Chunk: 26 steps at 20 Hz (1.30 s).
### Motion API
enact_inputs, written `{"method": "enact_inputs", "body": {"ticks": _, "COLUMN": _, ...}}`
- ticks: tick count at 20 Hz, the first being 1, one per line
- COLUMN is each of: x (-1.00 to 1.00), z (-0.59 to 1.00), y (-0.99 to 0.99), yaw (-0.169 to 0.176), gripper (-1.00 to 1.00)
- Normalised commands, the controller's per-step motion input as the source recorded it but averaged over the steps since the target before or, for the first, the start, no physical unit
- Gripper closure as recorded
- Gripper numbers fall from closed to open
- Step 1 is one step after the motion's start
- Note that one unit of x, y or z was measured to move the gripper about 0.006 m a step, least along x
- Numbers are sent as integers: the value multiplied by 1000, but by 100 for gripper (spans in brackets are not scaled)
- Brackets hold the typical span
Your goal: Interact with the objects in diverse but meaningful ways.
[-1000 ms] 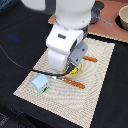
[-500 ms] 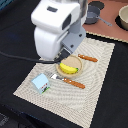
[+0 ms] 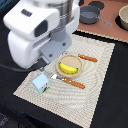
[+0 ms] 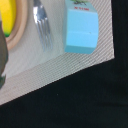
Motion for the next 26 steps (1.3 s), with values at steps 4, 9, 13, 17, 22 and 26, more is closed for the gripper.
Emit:
{"method": "enact_inputs", "body": {"ticks": 4, "x": -262, "z": -414, "y": 0, "yaw": -153, "gripper": -100}}
{"method": "enact_inputs", "body": {"ticks": 9, "x": -171, "z": -418, "y": 102, "yaw": -89, "gripper": -100}}
{"method": "enact_inputs", "body": {"ticks": 13, "x": -145, "z": -339, "y": 81, "yaw": -10, "gripper": -100}}
{"method": "enact_inputs", "body": {"ticks": 17, "x": -50, "z": -291, "y": 0, "yaw": 18, "gripper": -100}}
{"method": "enact_inputs", "body": {"ticks": 22, "x": -173, "z": -329, "y": 0, "yaw": 76, "gripper": -100}}
{"method": "enact_inputs", "body": {"ticks": 26, "x": -327, "z": -343, "y": -19, "yaw": 85, "gripper": -100}}
